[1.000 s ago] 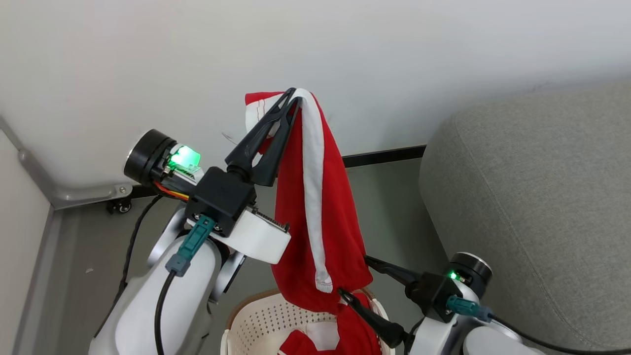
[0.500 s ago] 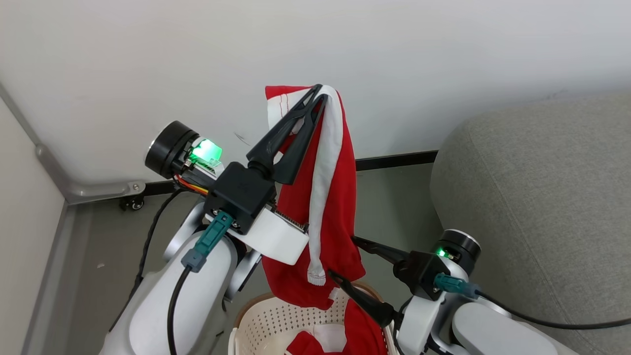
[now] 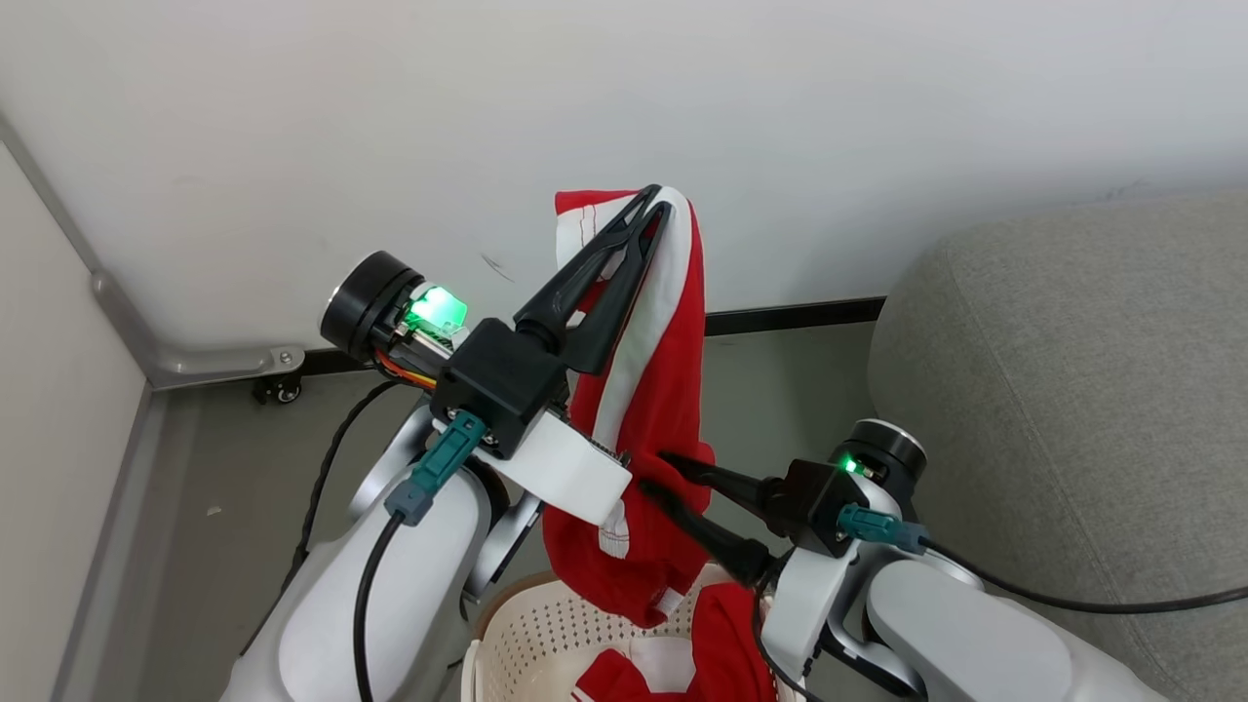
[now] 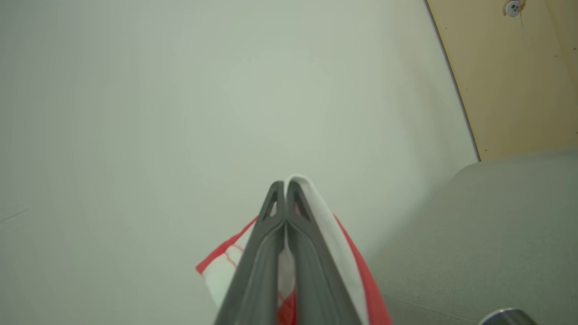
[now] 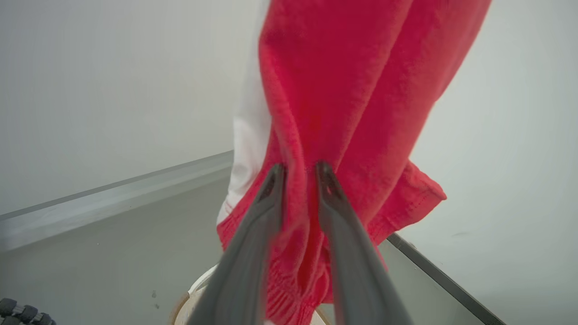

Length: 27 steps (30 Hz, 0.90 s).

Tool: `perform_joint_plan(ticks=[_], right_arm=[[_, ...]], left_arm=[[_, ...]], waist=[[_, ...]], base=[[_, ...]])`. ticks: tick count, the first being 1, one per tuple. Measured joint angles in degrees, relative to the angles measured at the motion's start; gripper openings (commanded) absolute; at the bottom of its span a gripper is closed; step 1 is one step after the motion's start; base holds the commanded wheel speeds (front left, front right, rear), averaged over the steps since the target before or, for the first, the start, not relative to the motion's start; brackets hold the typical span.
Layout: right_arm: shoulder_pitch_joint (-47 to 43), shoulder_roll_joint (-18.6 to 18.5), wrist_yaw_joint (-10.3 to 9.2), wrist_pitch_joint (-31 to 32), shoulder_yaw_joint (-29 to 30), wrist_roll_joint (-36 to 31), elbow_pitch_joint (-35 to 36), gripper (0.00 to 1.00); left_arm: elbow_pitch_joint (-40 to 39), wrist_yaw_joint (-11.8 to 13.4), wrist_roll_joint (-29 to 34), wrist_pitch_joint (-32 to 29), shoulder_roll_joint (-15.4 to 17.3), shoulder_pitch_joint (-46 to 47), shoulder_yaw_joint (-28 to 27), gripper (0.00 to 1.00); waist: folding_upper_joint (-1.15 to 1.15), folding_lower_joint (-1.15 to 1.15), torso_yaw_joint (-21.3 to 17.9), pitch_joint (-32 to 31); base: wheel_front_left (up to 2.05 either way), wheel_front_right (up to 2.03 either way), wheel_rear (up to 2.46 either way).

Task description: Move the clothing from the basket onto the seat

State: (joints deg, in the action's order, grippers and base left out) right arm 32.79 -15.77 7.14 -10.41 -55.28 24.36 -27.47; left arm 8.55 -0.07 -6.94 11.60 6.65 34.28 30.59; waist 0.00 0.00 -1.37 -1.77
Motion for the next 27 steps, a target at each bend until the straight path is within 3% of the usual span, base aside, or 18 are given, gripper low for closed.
perform_joint_plan(ticks=[1,2,13,27], right_arm=[[0.4,0.1,0.0,-0.3,-0.1,0.0,-0.4,0.24],[0.6,0.3,0.0,-0.6,-0.2,0.0,-0.6,0.0],[1.1,-0.1,0.0,-2.5,-0.5,2.5,-1.4,0.0],[-3.2,-5.0,0.0,-3.3,7.8,6.5,0.3,0.0]], left_arm=[[0.2,0.0,-0.1,-0.1,0.0,0.0,-0.1,0.0],[0.4,0.0,-0.4,-0.1,0.0,0.0,-0.1,0.0],[5.6,0.4,-3.5,-0.5,1.1,-3.0,-3.4,0.0],[10.7,0.3,-8.0,-0.5,1.9,-8.3,-5.8,0.0]], waist=[[0.0,0.0,0.0,0.1],[0.0,0.0,0.0,0.1],[0.0,0.0,-1.2,0.5],[0.0,0.0,-4.7,0.5]], base=[[0.0,0.0,0.0],[0.0,0.0,0.0],[0.0,0.0,0.0],[0.0,0.0,0.0]])
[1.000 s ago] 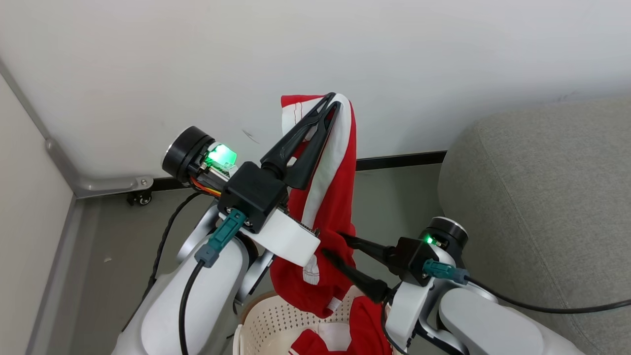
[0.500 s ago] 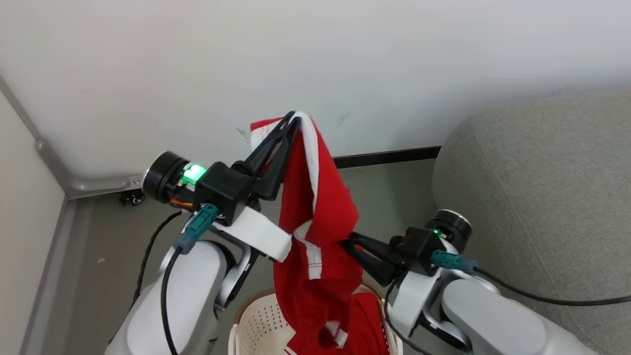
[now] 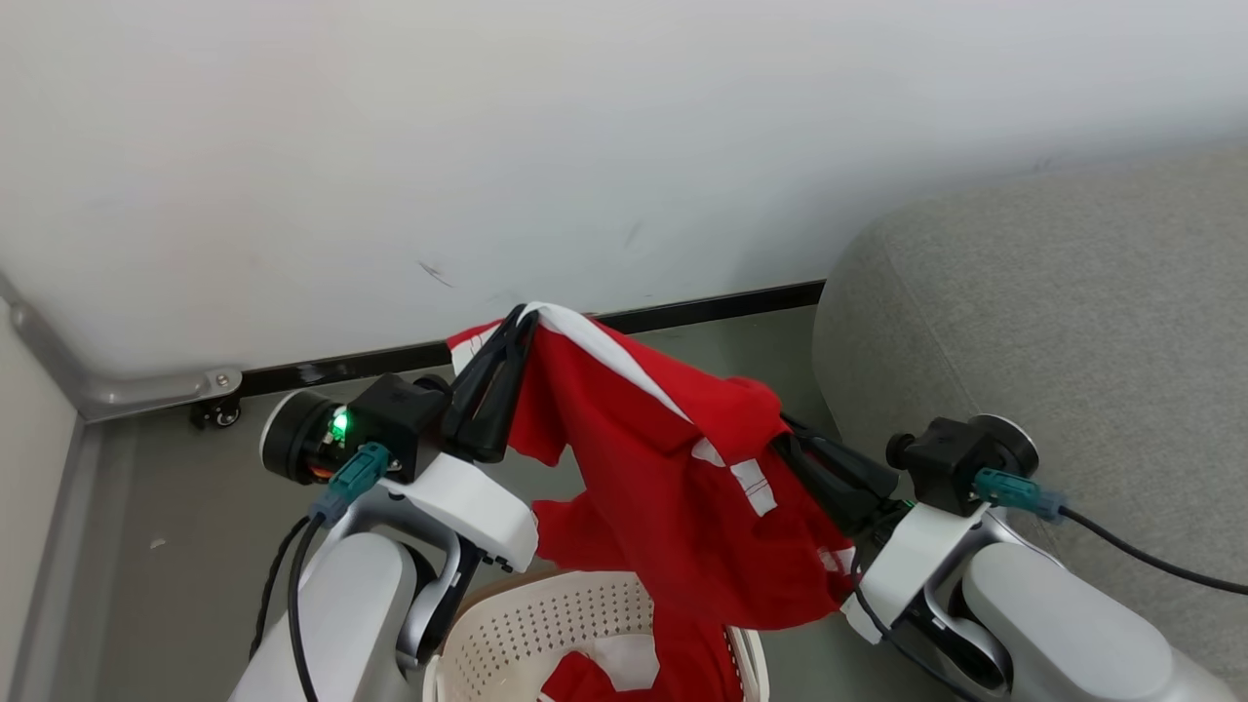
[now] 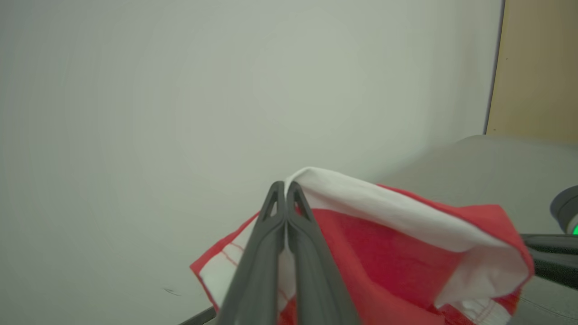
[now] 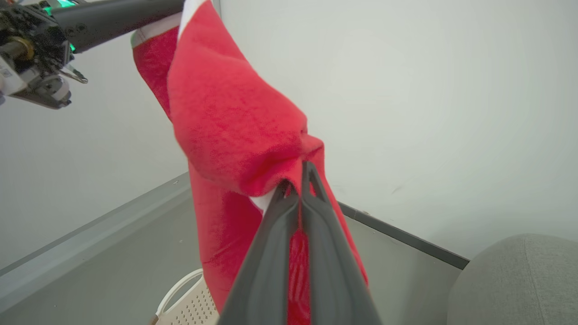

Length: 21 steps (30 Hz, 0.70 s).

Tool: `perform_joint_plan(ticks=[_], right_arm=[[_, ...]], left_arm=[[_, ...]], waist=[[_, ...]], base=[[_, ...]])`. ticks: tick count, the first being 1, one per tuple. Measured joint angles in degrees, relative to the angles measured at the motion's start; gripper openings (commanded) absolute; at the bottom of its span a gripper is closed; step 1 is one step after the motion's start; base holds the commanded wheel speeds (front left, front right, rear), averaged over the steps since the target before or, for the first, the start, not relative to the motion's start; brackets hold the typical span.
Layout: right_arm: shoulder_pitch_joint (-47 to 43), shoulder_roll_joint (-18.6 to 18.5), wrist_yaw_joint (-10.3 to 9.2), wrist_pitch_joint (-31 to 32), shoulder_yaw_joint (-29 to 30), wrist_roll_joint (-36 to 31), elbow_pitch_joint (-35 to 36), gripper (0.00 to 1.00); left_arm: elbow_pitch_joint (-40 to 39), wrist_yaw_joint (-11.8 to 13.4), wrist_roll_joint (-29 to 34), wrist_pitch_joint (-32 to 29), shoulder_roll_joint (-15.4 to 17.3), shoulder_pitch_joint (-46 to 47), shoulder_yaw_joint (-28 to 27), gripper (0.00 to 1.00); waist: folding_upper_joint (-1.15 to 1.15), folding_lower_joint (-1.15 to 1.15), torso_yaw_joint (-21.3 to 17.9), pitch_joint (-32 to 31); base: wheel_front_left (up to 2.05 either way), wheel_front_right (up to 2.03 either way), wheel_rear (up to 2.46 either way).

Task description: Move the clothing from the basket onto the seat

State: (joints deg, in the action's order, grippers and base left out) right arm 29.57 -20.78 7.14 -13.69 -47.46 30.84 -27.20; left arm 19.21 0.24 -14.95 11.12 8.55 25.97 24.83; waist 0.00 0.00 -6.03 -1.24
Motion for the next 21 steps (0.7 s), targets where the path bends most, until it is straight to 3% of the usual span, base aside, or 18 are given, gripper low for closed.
perform_joint_plan(ticks=[5,6,8,9,10,21], right_arm=[[-0.6,-0.4,0.0,-0.3,1.5,1.1,1.0,0.0],[-0.6,-0.4,0.0,-0.4,1.8,1.1,1.1,0.0],[-0.9,-0.4,0.0,-0.4,2.7,1.4,1.4,0.0],[-1.1,-0.5,0.0,-0.4,3.1,1.6,1.4,0.0],[-1.2,-0.6,0.0,-0.4,3.5,1.6,1.4,0.0],[-1.2,-2.3,0.0,-0.4,9.4,2.4,1.1,0.0]], left_arm=[[1.2,-0.3,-2.1,0.1,-0.4,-1.4,-0.5,0.0],[1.3,-0.3,-2.2,0.1,-0.3,-1.5,-0.7,0.08],[1.7,-0.8,-2.6,0.4,-0.3,-1.7,-0.9,0.49],[1.8,-1.0,-2.7,0.5,-0.3,-1.8,-0.9,0.85],[1.8,-1.5,-2.9,0.6,-0.3,-1.9,-0.9,1.0],[2.8,-4.6,-5.2,1.0,0.4,-2.7,-0.5,1.0]], waist=[[0.01,0.0,-1.2,0.1],[0.0,0.0,-1.4,0.1],[0.0,0.0,-1.8,0.2],[0.0,0.0,-1.9,0.3],[0.0,0.0,-2.1,0.3],[0.0,0.0,-3.1,0.8]], base=[[0.0,0.0,0.0],[0.0,0.0,0.0],[0.0,0.0,0.0],[0.0,0.0,0.0],[0.0,0.0,0.0],[0.0,0.0,0.0]])
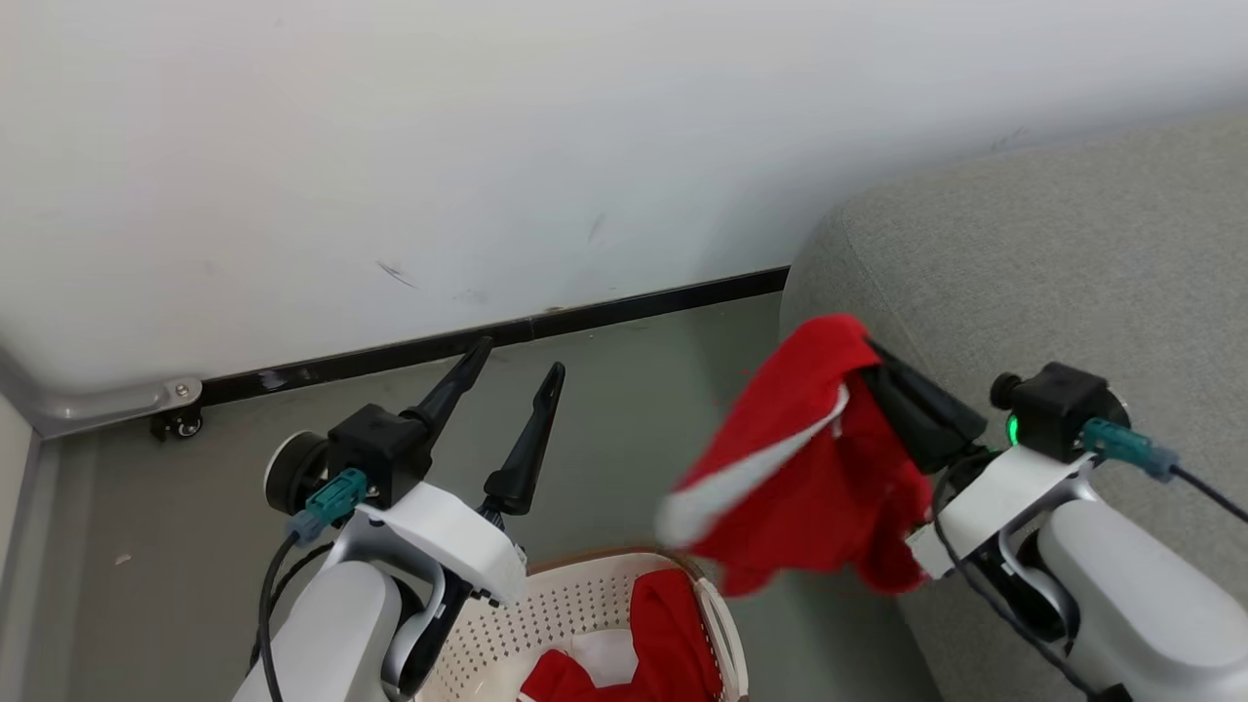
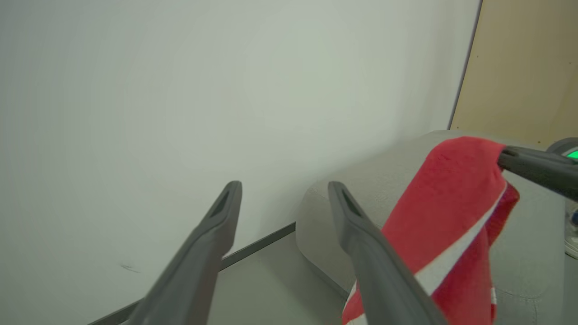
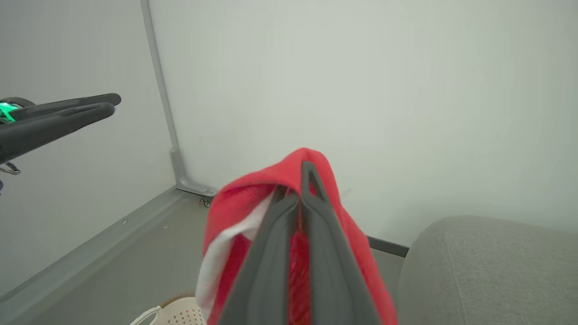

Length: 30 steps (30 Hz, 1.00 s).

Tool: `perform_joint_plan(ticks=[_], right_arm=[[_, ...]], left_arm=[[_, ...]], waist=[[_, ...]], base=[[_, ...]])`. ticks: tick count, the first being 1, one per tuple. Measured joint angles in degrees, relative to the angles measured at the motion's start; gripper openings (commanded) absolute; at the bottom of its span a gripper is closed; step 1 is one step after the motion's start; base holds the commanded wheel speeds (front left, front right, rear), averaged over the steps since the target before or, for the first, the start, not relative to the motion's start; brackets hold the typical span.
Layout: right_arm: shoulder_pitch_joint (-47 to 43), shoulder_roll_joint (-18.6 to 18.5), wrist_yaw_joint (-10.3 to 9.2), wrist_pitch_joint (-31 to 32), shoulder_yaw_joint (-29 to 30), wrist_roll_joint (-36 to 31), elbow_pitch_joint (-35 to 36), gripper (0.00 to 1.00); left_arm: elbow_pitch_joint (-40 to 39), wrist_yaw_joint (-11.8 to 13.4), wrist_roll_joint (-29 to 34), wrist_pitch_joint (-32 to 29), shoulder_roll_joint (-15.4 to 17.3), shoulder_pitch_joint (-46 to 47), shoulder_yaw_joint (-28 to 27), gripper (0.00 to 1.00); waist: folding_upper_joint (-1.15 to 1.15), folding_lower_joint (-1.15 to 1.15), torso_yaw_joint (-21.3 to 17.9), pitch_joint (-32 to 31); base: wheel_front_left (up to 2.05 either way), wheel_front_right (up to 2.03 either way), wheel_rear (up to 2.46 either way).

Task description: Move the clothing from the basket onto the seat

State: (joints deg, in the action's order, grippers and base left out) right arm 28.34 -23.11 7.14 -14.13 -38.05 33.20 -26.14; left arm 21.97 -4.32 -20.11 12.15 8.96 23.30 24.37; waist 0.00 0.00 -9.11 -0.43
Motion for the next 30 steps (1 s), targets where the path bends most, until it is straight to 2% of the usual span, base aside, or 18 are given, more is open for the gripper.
perform_joint_plan(ticks=[9,30], right_arm=[[-0.6,-1.7,0.0,0.0,6.8,0.0,0.0,0.0],[-8.0,-2.9,-0.01,-0.1,18.3,-2.2,2.3,0.0]], left_arm=[[-0.7,-1.7,-1.5,0.6,-0.1,-2.8,1.4,1.0],[-3.6,-2.6,-1.5,1.5,-0.9,-5.7,6.9,1.0]], waist=[[0.0,0.0,-0.7,0.1],[0.0,0.0,-5.0,-0.1]], base=[[0.0,0.0,0.0],[0.0,0.0,0.0]])
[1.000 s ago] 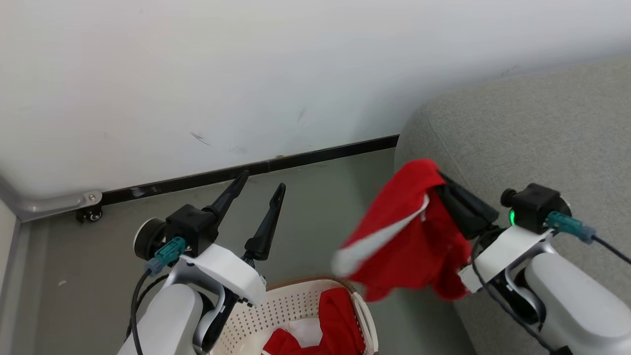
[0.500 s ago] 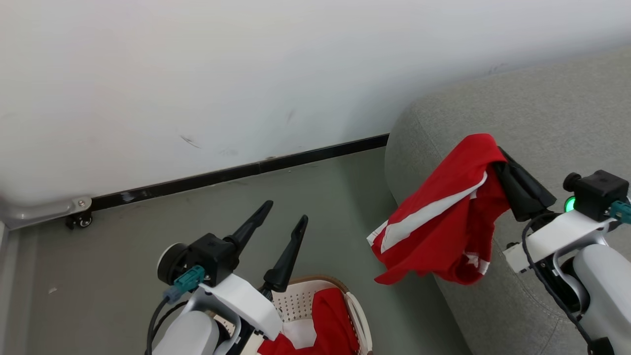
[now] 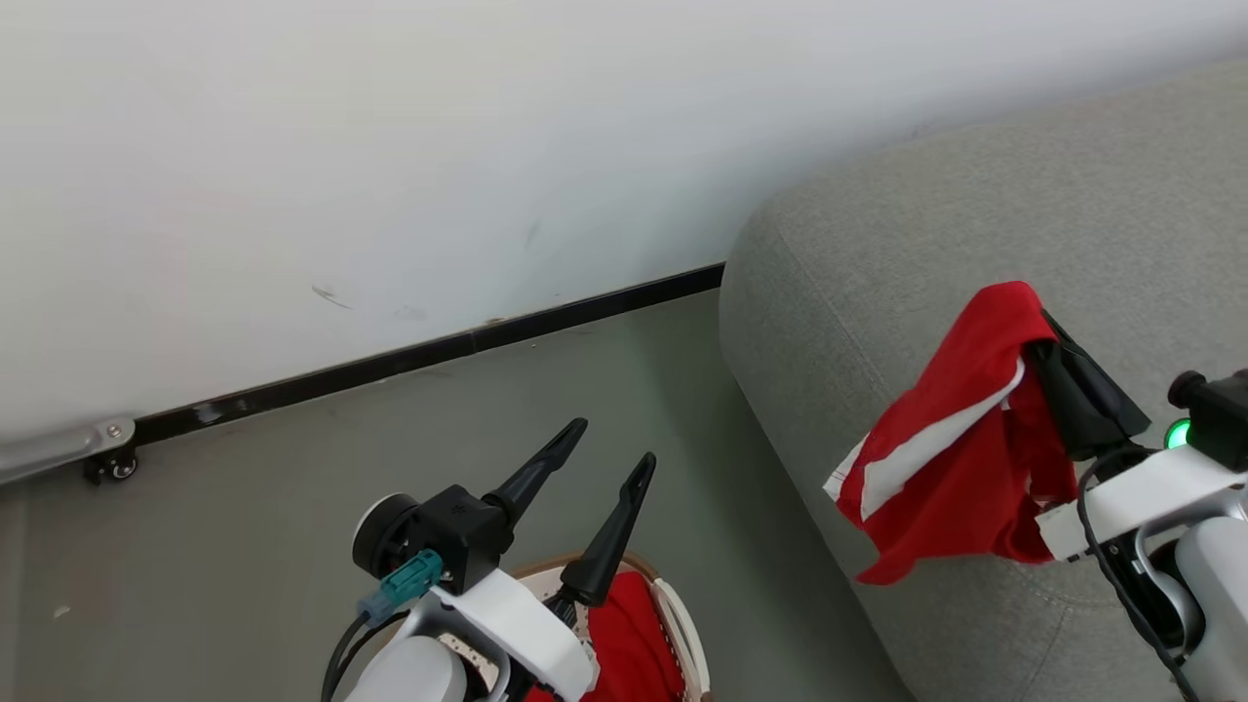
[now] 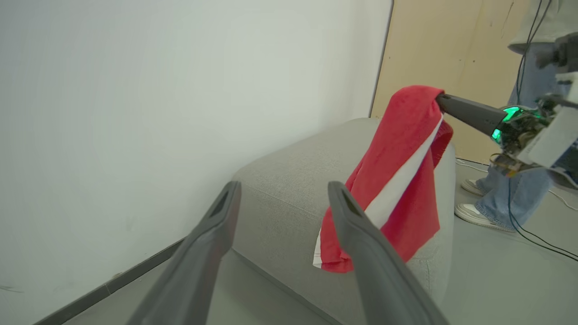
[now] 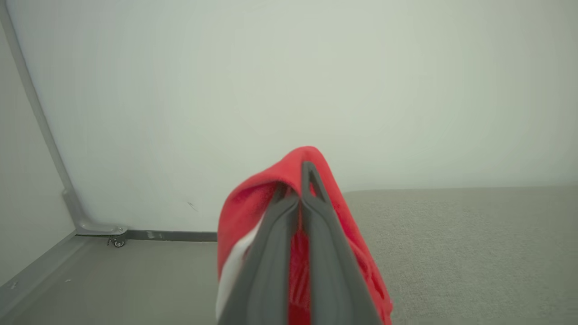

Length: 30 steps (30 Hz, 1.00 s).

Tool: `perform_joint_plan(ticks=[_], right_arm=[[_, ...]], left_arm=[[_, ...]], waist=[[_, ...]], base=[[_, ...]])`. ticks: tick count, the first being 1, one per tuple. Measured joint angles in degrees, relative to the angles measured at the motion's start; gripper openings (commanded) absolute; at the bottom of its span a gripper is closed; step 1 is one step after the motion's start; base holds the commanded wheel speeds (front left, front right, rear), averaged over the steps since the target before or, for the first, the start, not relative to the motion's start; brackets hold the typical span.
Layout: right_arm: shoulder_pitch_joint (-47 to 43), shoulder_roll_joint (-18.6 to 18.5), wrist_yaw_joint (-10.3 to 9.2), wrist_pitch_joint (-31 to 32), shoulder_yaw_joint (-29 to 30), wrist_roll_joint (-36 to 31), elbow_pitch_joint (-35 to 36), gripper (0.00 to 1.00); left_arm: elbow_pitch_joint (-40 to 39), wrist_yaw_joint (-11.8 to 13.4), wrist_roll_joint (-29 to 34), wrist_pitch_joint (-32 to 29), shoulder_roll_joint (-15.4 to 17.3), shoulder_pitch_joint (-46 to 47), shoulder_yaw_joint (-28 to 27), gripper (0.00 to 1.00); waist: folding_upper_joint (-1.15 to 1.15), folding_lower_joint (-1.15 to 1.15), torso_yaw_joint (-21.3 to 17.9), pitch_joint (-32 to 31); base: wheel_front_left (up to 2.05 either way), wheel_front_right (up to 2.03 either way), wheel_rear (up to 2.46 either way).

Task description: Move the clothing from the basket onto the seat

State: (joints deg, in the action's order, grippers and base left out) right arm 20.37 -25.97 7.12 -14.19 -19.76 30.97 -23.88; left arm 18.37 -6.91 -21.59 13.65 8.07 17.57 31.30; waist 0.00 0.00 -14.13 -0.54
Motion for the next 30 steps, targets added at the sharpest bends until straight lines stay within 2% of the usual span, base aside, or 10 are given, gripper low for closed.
perform_joint_plan(ticks=[9,21,30], right_arm=[[-3.8,0.1,0.0,0.0,3.9,-1.4,1.7,0.0],[-6.0,0.0,0.01,0.0,5.4,-3.1,3.5,0.0],[-6.1,-0.7,0.0,0.1,6.4,-3.0,3.4,0.0]], left_arm=[[-1.4,-0.2,-0.1,0.5,-0.2,-0.3,1.6,1.0],[-2.9,-0.2,0.1,0.5,0.0,-1.6,2.5,1.0],[-4.3,-0.2,0.2,0.5,0.4,-2.3,2.2,1.0]], waist=[[0.0,0.0,-2.9,-0.2],[0.01,0.0,-6.6,-0.1],[0.01,0.0,-7.6,1.0]], base=[[0.0,0.0,0.0],[0.0,0.0,0.0],[0.0,0.0,0.0]])
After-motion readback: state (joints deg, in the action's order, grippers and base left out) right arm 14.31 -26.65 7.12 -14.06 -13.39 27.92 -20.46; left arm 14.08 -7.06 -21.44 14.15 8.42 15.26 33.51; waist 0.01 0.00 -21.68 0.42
